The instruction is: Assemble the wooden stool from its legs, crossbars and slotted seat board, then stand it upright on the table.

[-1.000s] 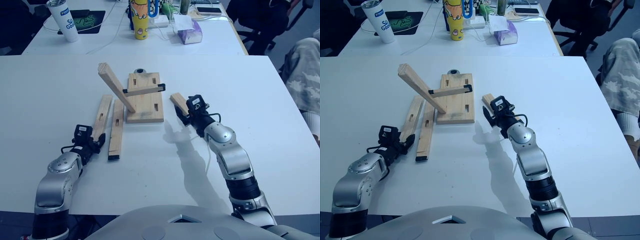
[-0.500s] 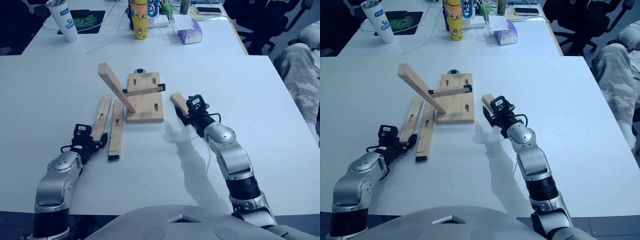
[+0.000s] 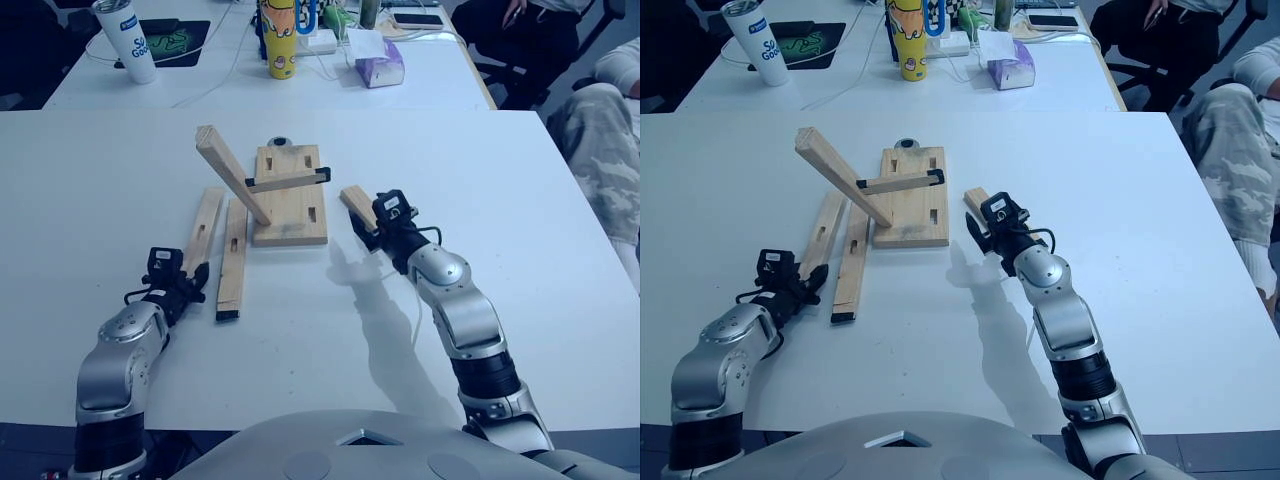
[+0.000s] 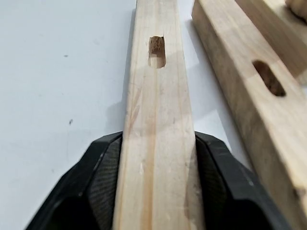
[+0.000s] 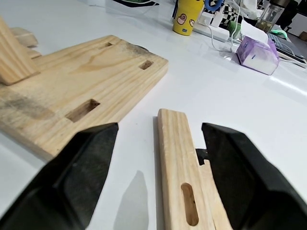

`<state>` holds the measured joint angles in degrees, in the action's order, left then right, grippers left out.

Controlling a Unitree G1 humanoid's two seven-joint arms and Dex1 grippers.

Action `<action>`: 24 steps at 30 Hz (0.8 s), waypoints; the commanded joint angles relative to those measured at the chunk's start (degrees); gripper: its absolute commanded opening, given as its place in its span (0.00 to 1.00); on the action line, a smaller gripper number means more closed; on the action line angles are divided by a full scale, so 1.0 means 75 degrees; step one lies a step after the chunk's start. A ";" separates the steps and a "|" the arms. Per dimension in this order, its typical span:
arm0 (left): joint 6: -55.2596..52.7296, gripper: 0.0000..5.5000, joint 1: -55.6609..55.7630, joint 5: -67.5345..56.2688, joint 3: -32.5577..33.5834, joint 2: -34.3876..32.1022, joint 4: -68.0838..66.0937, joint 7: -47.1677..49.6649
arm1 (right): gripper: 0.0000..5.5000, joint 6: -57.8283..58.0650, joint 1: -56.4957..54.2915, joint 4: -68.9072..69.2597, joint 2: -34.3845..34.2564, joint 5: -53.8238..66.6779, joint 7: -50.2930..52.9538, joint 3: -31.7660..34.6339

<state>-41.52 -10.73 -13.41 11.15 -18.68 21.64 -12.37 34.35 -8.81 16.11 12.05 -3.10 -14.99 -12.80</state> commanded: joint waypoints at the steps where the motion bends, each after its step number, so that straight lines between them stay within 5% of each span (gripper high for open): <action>1: 0.1034 0.37 0.0661 -0.0064 0.0468 0.0359 0.0011 0.0352 | 0.59 -0.0078 -0.0324 -0.0111 -0.0057 0.0155 -0.0019 0.0288; 7: 0.2789 0.37 0.1972 -0.0271 0.1268 0.0588 0.0243 0.0824 | 0.59 0.0514 -0.1978 -0.0595 -0.0757 0.2054 0.0316 0.2643; 11: 0.3248 0.37 0.3027 -0.0564 0.1355 0.0459 0.0860 0.0948 | 0.59 0.2160 -0.4173 -0.1099 -0.1257 0.5570 0.0963 0.5221; 13: 0.3216 0.37 0.3494 -0.0886 0.1226 0.0385 0.1170 0.0775 | 0.65 0.2885 -0.5004 -0.1223 -0.1306 0.7054 0.1389 0.5842; 17: 0.2895 0.37 0.3854 -0.1258 0.0316 0.0268 0.1752 0.0157 | 0.77 0.3572 -0.5872 -0.1339 -0.1456 0.9604 0.2387 0.6200; 24: 0.2016 0.37 0.4205 -0.1791 -0.0310 0.0156 0.2440 0.0071 | 0.96 0.3712 -0.5994 -0.1189 -0.1106 1.2005 0.3346 0.5537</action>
<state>-23.97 19.48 -26.28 9.78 -15.96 38.35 -11.58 61.96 -53.09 6.65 2.29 82.61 7.69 30.45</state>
